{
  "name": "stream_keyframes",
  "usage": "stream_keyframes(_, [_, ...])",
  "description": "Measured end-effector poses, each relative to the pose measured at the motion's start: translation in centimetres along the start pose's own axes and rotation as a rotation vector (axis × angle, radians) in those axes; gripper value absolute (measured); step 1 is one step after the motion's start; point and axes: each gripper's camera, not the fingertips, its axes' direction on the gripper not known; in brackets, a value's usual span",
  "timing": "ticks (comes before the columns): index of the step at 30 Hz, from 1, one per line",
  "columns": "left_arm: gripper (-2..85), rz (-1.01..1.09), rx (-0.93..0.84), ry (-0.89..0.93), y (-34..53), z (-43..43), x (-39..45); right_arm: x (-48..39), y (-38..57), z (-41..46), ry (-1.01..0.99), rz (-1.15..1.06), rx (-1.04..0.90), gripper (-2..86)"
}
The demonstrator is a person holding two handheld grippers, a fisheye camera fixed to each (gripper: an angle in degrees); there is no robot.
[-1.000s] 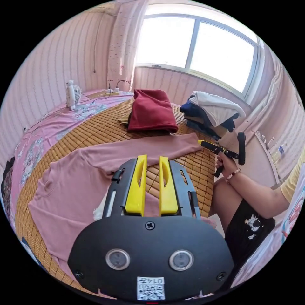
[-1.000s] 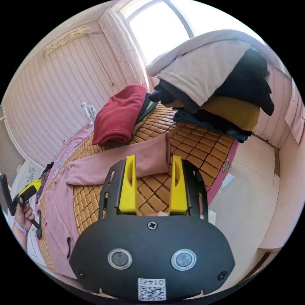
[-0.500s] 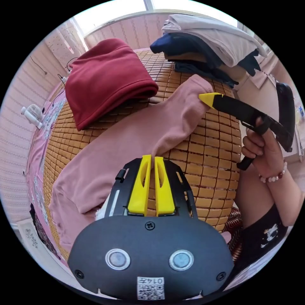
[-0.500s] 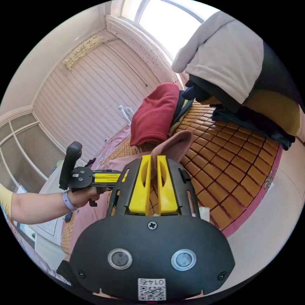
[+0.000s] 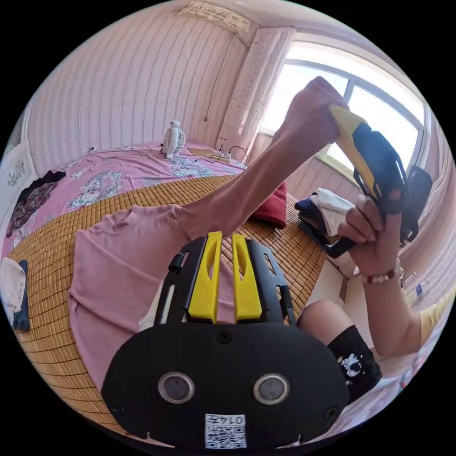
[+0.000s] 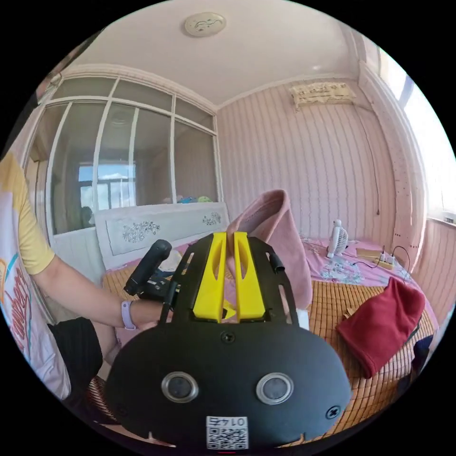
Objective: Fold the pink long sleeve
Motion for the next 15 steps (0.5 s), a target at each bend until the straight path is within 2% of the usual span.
stream_keyframes(2, [4.2, -0.070, 0.014, -0.047, 3.9, -7.2, -4.3, -3.7, -0.8, 3.5, -0.161, -0.071, -0.068, 2.5])
stream_keyframes(4, [4.2, -0.170, 0.003, -0.079, 7.7, -12.2, -8.0, -9.2, 0.9, 9.0, -0.368, -0.129, -0.247, 3.2])
stream_keyframes(7, [4.2, -0.370, -0.016, -0.137, 14.8, -19.6, -13.1, -15.7, 6.6, 14.6, -0.515, -0.168, -0.515, 5.1])
stream_keyframes(10, [4.2, -0.512, -0.024, -0.215, 20.1, -24.7, -15.6, -20.5, 12.3, 16.9, -0.521, -0.202, -0.762, 8.9])
stream_keyframes(15, [4.7, -0.624, -0.010, -0.192, 21.9, -26.5, -17.4, -22.5, 14.4, 17.1, -0.329, -0.174, -0.841, 10.6])
